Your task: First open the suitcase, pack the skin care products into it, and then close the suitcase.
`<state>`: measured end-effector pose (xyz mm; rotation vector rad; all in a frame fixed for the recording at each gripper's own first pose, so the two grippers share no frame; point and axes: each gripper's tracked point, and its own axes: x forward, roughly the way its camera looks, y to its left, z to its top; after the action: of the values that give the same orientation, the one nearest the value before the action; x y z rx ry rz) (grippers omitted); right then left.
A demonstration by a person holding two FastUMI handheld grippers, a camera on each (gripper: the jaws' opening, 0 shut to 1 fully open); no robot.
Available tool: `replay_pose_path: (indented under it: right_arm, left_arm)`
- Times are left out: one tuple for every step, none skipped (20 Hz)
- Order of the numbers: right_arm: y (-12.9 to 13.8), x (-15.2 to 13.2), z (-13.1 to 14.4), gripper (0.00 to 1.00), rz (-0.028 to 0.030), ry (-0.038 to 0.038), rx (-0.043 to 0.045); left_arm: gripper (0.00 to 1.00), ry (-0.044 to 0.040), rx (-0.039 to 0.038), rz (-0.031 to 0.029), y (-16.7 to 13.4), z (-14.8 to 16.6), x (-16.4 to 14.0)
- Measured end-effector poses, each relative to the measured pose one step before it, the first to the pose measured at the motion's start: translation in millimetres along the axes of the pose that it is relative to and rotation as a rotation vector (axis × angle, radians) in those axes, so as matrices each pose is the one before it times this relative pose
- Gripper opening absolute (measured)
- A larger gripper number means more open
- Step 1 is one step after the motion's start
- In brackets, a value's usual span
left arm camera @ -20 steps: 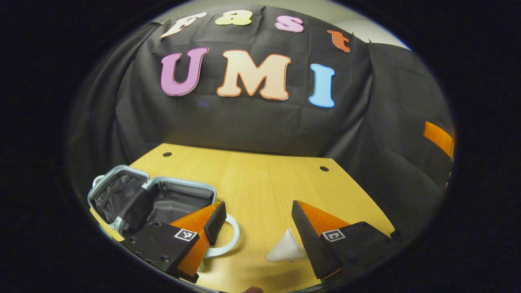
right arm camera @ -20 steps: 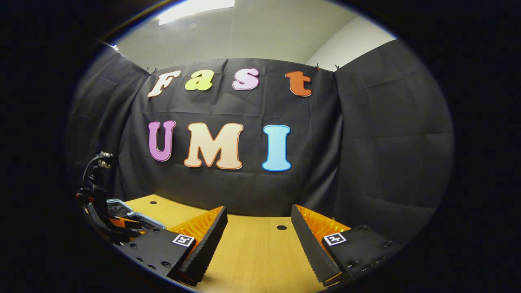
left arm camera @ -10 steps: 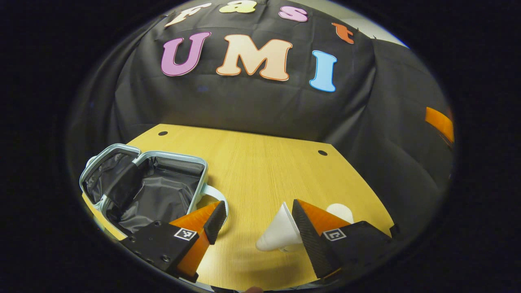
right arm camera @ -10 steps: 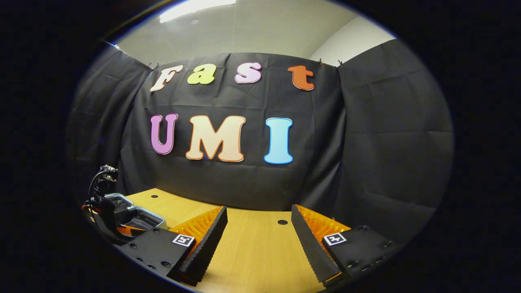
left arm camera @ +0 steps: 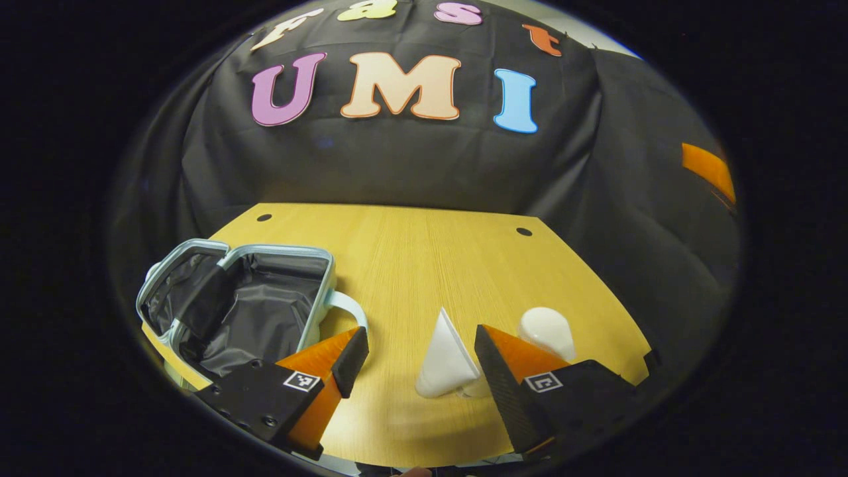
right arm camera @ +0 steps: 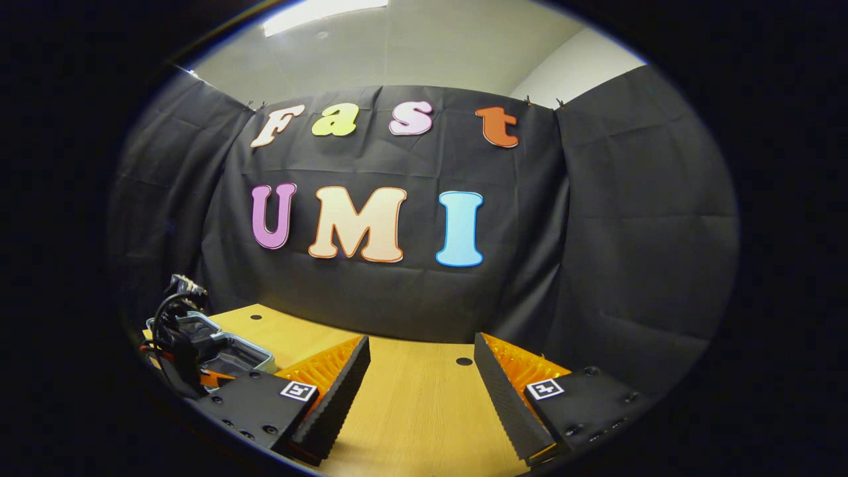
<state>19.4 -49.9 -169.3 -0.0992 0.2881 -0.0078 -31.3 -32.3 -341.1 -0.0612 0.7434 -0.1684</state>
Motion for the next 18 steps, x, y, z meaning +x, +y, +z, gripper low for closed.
replay_pose_path:
  right_arm:
    - [-0.16,-0.79,-0.47,0.98,-0.00185,0.00204,-0.00111]
    - [0.35,-0.95,-1.39,0.98,0.00022,0.00332,-0.00199]
    - [0.55,-0.72,-1.64,0.99,0.00114,0.00384,-0.00318]
    - [1.53,-0.41,-2.67,0.98,0.00226,0.00523,-0.00355]
    - [2.16,-0.73,-2.61,0.99,0.00532,0.00775,-0.00037]
    - [3.75,-0.87,-4.86,0.99,0.00762,0.01107,0.00491]
    - [5.61,-1.29,-5.57,0.99,0.0118,0.01315,0.00765]
    - [6.9,0.14,-6.21,0.99,0.01275,0.01312,0.00421]
    - [7.31,-0.3,-5.06,0.98,0.01347,0.01022,-0.00121]
    - [7.23,-0.26,-4.17,0.99,0.01642,0.00628,-0.00502]
    - [6.91,1.6,-2.63,0.99,0.01048,0.00468,-0.00778]
    - [5.41,2.3,-3.78,0.98,0.00784,0.01028,-0.00541]
    - [7.36,2.05,-1.67,0.99,0.00803,0.00856,-0.00149]
    - [7.18,0.32,-0.19,0.99,0.00467,0.00074,-0.00122]
    - [7.23,1.26,0.75,0.99,0.01,-0.00584,-0.00257]
    - [7.38,2.48,0.12,0.99,0.00544,-0.00427,-0.00777]
    - [5.3,3.81,-2.55,0.99,-0.00235,0.00858,-0.00518]
    - [6.31,3.26,-4.9,0.99,0.00358,0.00905,0.00484]
  left_arm:
    - [0.96,0.01495,-0.00405,0.00145,0.03,-5.65,3.14]
    - [0.95,0.0078,-0.00098,0.00639,1.08,-5.12,3.17]
    - [0.96,0.01491,-0.0008,0.00547,0.78,-5.63,1.18]
    - [0.96,0.01248,0.00056,0.0042,1.04,-5.01,2.06]
    - [0.96,0.0104,0.00179,0.0051,0.8,-5.21,4.51]
    - [0.96,0.00846,0.00351,0.00066,0.99,-4.28,2.48]
    - [0.95,0.00953,0.00033,-0.00347,-0.13,-5.51,3.59]
    - [0.94,0.00615,0.00075,-0.00665,0.58,-3.82,2.98]
    - [0.89,0.00294,-0.00023,-0.00964,-0.66,-1.39,3.19]
    - [0.86,-0.00515,0.00284,-0.00367,0.9,-0.18,2.05]
    - [0.77,-0.0097,0.00316,0.0011,2.51,1.12,2.12]
    - [0.67,-0.01085,0.00206,0.00495,2.87,2.04,1.78]
    - [0.49,-0.00817,0.00882,0.02133,6.36,3.37,1.97]
    - [0.31,0.00696,0.01666,-0.02619,-1.77,-3.12,2.51]
    - [0.32,-0.00908,0.0014,-0.02283,-1.16,4.4,1.84]
    - [0.28,0.00054,-0.00245,-0.0173,0.51,1.27,-0.11]
    - [0.24,-0.00423,-0.00805,-0.01755,0.17,3.88,-1.08]
    - [0.22,0.01271,-0.00461,-0.032,-3.14,1.11,-4.25]
